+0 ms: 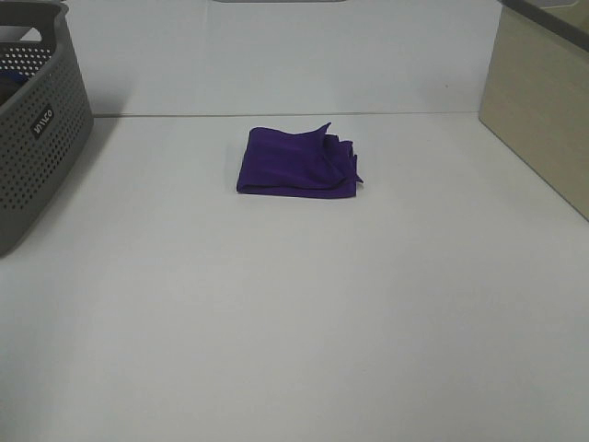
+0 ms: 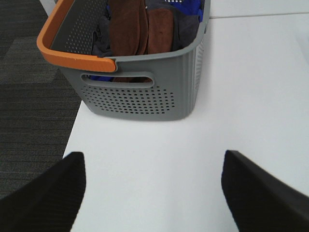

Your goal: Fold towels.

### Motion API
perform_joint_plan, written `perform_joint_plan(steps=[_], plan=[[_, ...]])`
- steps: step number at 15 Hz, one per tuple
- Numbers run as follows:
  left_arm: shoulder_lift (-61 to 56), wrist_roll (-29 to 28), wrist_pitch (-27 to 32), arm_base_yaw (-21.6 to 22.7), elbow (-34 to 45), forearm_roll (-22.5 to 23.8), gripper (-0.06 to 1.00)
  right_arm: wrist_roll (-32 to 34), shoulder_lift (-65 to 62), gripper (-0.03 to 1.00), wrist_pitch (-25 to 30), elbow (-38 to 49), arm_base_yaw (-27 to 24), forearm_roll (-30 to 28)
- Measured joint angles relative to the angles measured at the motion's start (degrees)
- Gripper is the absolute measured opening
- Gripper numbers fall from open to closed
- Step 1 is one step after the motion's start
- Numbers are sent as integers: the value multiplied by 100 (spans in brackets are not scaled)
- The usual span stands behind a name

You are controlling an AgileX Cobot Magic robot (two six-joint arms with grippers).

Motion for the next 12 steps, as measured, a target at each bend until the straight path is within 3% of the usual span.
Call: perform_joint_plan(steps=[4,8,12], plan=[[-945,80,132,-97,785,-246,72,0,-407,76,-103,149,0,-223],[-1547,418,544,-997,997,-544,72,0,-751,76,6,149,0,-338],[-2166,292,630,-1054,1037,-521,72,0,-1066,76,11,178,0,-430]])
